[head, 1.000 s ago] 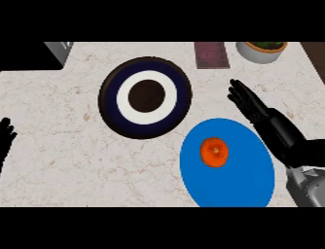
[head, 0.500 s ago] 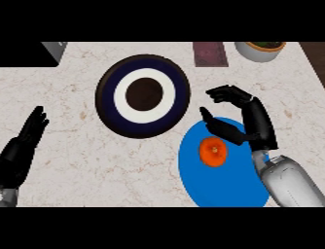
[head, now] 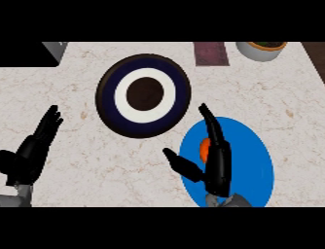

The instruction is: Pick the squash from the plate and place it in the plate

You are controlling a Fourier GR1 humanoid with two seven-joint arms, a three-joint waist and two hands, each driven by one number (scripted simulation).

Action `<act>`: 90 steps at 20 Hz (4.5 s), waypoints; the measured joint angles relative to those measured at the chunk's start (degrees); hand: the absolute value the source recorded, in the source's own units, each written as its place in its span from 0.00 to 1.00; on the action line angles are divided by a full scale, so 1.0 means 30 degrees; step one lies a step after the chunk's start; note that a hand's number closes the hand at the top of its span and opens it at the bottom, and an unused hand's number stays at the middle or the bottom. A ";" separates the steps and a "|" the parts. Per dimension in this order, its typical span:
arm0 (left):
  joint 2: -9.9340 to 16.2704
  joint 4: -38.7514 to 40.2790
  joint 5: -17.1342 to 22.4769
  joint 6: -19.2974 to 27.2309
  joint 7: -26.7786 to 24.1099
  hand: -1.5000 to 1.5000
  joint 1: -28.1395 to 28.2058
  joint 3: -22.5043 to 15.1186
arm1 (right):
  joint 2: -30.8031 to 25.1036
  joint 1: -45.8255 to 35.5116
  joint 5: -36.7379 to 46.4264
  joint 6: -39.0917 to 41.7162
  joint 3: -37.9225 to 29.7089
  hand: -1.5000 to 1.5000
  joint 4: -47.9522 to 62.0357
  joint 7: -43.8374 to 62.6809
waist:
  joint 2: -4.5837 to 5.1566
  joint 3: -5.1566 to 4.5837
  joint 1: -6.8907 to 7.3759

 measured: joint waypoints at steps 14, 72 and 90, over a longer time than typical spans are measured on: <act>-0.0429 0.0542 -0.0471 -0.0309 -0.0452 0.50 0.0000 0.0291 | -0.1306 0.2992 1.0193 0.7902 0.0043 0.00 -0.4856 1.1997 | -0.0063 -0.0039 -0.0120; -0.2901 -0.0145 -0.3467 -0.2480 0.0424 0.50 0.0387 0.3418 | 0.0732 0.5922 1.5522 0.6378 -0.0863 1.00 -0.1537 1.7555 | -0.0385 -0.0134 -0.0311; -0.2981 -0.0338 -0.3507 -0.2425 0.0299 0.50 0.0703 0.3607 | 0.0605 1.1392 3.1558 0.5174 0.6167 1.00 -0.8059 2.1862 | -0.0169 -0.0012 -0.0678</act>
